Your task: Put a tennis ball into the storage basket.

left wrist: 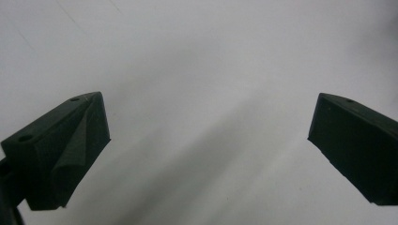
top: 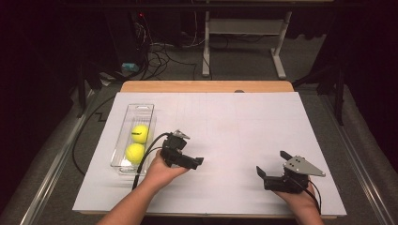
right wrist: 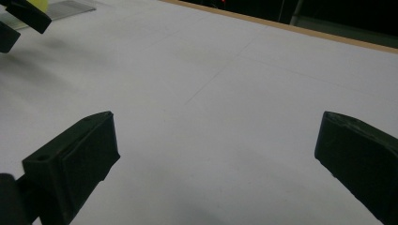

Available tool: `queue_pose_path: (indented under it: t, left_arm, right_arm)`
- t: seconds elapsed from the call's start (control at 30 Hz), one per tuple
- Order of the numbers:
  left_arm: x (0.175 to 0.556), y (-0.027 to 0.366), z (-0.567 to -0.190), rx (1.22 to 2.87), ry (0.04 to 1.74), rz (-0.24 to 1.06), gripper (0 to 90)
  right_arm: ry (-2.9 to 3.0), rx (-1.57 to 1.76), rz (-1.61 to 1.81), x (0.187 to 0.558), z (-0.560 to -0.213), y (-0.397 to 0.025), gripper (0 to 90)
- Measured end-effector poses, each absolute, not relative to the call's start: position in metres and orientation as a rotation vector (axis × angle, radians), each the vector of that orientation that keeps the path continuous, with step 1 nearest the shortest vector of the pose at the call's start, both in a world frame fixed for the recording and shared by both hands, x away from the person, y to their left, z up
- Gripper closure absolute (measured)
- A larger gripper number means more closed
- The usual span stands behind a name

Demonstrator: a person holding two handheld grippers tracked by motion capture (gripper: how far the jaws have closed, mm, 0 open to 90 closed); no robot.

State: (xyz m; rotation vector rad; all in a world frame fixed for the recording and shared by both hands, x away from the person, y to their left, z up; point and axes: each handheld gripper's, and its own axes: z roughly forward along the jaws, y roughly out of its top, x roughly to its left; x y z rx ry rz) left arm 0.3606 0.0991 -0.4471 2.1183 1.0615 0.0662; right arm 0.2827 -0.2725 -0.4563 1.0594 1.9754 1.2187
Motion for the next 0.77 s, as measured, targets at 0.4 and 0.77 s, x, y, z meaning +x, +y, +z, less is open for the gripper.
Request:
queue_pose_path:
  t: [0.4, 0.77]
  left_arm:
    - [0.33, 0.129, -0.442, 1.842, 0.872, 0.286, 0.1]
    - [0.319, 0.145, -0.443, 1.798, 0.831, 0.314, 0.1]
  right_arm:
    - [1.963, 1.052, 1.249, 0.28, -0.457, -0.268, 0.0]
    - [1.81, 1.131, 1.312, 0.265, -0.445, -0.291, 0.0]
